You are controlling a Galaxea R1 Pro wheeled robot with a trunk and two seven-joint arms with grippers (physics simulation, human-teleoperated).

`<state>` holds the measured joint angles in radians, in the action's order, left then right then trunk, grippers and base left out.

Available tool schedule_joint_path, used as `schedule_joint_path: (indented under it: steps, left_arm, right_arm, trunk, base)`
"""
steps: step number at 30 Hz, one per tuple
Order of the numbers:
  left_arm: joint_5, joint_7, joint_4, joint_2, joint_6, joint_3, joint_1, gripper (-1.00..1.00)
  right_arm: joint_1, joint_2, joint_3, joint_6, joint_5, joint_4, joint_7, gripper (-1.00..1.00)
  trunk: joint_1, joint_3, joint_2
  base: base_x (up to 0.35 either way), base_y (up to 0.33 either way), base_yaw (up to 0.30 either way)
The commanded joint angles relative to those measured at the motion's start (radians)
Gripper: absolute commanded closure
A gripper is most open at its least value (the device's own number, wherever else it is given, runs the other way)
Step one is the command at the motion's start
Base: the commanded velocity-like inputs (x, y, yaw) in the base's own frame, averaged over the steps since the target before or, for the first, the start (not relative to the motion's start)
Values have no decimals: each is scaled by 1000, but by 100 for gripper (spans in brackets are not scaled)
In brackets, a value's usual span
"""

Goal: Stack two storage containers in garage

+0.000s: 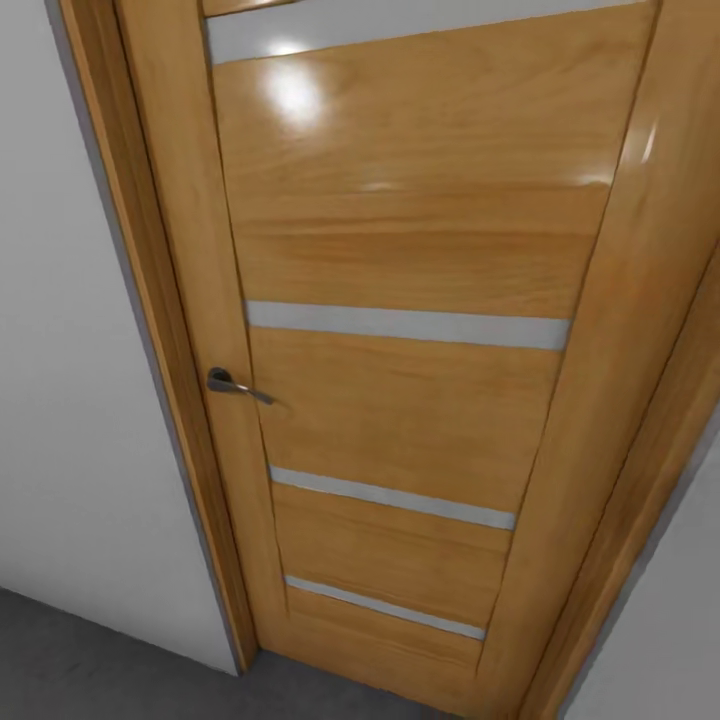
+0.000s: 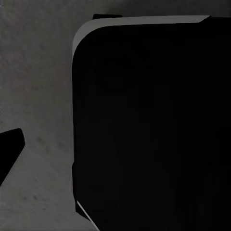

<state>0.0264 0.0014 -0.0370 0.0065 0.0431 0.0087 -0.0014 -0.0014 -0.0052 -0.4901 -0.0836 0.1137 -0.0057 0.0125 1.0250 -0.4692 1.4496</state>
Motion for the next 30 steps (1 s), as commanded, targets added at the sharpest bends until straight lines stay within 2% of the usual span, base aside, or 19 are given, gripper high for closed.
schedule_joint_path:
  steps: [1,18,22,30]
  left_arm:
    - [3,0,0,0,3,0,0,-100]
    - [3,0,0,0,3,0,0,-100]
    - [3,0,0,0,3,0,0,-100]
    - [3,0,0,0,3,0,0,-100]
  right_arm:
    - [0,0,-8,-2,11,0,1,-100]
    - [0,-2,-8,-2,11,0,1,-100]
    - [0,2,-8,-2,12,0,1,-100]
    - [0,2,-8,-2,13,0,1,-100]
  trunk:
    - [0,-1,0]
    - [0,-1,0]
    - [0,-1,0]
    - [0,-1,0]
  base:
    - [19,16,-200]
    - [213,188,-34]
    - [55,27,-68]
    - [4,2,-221]
